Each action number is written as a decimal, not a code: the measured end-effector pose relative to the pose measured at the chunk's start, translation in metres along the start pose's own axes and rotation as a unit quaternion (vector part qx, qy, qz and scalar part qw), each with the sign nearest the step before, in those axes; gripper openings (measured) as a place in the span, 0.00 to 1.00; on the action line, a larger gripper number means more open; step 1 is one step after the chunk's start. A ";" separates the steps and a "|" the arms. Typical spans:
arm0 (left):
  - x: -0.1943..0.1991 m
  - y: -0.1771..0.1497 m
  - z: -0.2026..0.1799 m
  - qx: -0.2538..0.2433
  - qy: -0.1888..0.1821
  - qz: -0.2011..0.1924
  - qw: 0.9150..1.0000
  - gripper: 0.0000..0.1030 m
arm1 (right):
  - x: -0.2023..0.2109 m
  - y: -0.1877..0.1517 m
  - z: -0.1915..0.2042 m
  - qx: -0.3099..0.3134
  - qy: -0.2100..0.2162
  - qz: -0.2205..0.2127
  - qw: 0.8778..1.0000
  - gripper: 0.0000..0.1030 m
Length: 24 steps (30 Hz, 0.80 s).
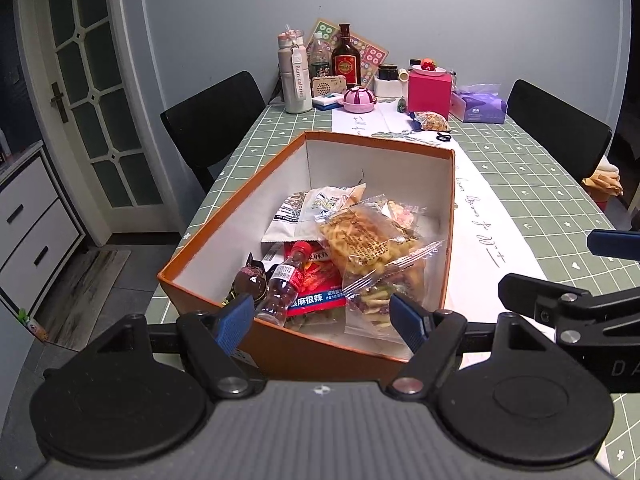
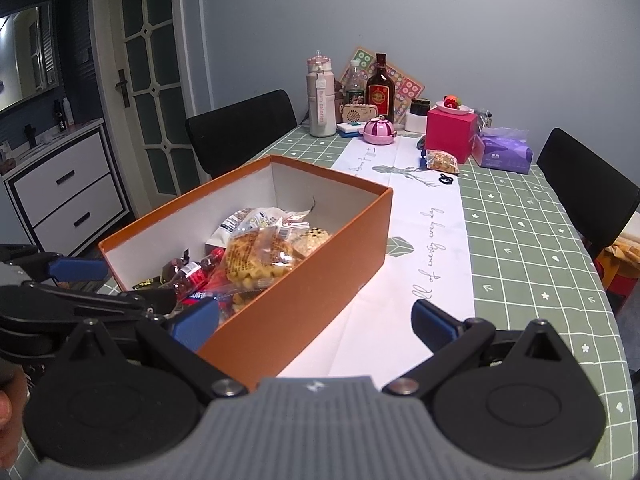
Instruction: Organize snacks
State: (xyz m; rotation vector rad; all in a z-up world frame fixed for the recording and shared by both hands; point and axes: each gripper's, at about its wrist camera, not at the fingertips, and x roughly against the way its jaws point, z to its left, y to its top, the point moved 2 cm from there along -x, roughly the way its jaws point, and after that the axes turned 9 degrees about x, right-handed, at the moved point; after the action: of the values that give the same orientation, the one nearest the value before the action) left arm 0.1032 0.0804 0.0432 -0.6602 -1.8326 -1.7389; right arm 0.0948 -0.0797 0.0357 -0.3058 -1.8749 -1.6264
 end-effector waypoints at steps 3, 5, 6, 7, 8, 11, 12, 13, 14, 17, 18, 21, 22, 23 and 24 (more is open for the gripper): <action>0.000 0.000 -0.001 -0.002 0.000 -0.001 1.000 0.88 | 0.000 0.000 0.000 0.000 0.000 0.000 1.000 0.97; 0.001 0.000 -0.001 -0.003 0.000 0.000 1.000 0.88 | 0.000 0.000 0.000 0.000 0.000 0.000 1.000 0.97; 0.001 0.000 -0.002 -0.003 0.000 0.000 1.000 0.88 | 0.000 0.000 0.000 0.000 -0.001 0.001 1.000 0.97; 0.001 0.000 -0.002 -0.003 0.000 0.000 1.000 0.88 | 0.000 0.000 0.000 0.000 -0.001 0.001 1.000 0.97; 0.001 0.000 -0.002 -0.003 0.000 0.001 1.000 0.88 | 0.001 -0.001 0.000 -0.001 -0.001 0.001 1.000 0.97; 0.001 -0.001 -0.002 -0.002 0.000 0.002 1.000 0.88 | 0.001 -0.001 -0.001 -0.001 -0.001 0.002 1.000 0.97; 0.000 -0.001 -0.002 -0.002 0.000 0.002 1.000 0.88 | 0.001 -0.001 -0.001 -0.001 -0.001 0.002 1.000 0.97; 0.000 -0.001 -0.002 -0.001 -0.001 0.003 1.000 0.88 | 0.001 -0.001 -0.001 -0.001 -0.001 0.002 1.000 0.97; 0.000 -0.001 -0.002 -0.001 -0.001 0.003 1.000 0.88 | 0.001 -0.002 -0.001 -0.001 -0.001 0.002 1.000 0.97; 0.000 -0.001 -0.002 -0.001 -0.001 0.003 1.000 0.88 | 0.001 -0.002 -0.001 -0.001 -0.001 0.002 1.000 0.97; 0.000 -0.001 -0.002 -0.001 -0.001 0.003 1.000 0.88 | 0.001 -0.002 -0.001 -0.001 -0.001 0.002 1.000 0.97; 0.000 -0.001 -0.002 -0.001 -0.001 0.003 1.000 0.88 | 0.001 -0.002 -0.001 -0.001 -0.001 0.002 1.000 0.97; 0.000 -0.001 -0.002 -0.001 -0.001 0.003 1.000 0.88 | 0.001 -0.002 -0.001 -0.001 -0.001 0.003 1.000 0.97; 0.000 -0.001 -0.002 -0.001 0.000 0.003 1.000 0.88 | 0.000 -0.002 -0.001 -0.001 -0.001 0.003 1.000 0.97; 0.000 -0.001 -0.002 0.000 0.000 0.004 1.000 0.88 | 0.000 -0.002 -0.001 -0.001 -0.001 0.002 1.000 0.97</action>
State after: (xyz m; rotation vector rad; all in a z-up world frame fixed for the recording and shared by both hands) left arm 0.1024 0.0785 0.0425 -0.6674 -1.8278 -1.7352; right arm 0.0936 -0.0813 0.0343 -0.3135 -1.8734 -1.6254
